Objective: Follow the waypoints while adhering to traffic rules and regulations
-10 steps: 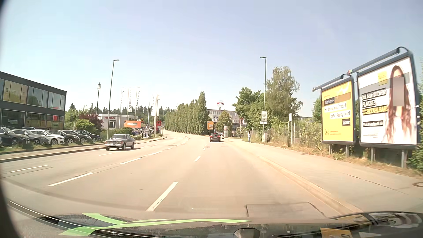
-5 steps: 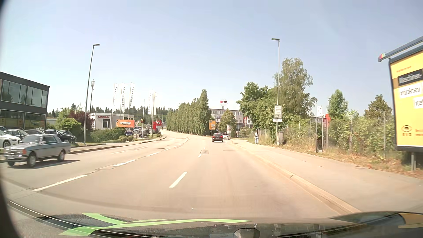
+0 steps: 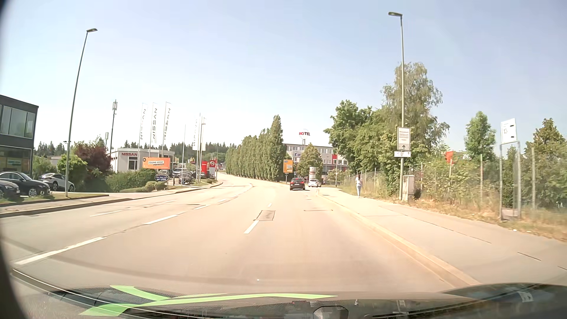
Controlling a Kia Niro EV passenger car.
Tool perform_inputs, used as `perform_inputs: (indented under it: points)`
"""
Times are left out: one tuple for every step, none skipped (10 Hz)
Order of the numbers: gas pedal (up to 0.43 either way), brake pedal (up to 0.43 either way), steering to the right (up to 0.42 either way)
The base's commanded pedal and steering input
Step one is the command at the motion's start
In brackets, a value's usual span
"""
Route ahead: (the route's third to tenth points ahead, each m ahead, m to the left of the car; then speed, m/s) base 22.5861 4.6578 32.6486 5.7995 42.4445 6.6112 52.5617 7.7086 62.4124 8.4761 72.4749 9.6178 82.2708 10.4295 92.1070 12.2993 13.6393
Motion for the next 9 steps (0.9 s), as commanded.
perform_inputs:
  points:
    - [0.13, 0.0, -0.01]
    - [0.13, 0.0, -0.011]
    - [0.13, 0.0, -0.01]
    - [0.13, 0.0, -0.011]
    - [0.13, 0.0, -0.011]
    - [0.13, 0.0, -0.011]
    - [0.13, 0.0, -0.011]
    - [0.13, 0.0, -0.011]
    - [0.13, 0.0, -0.011]
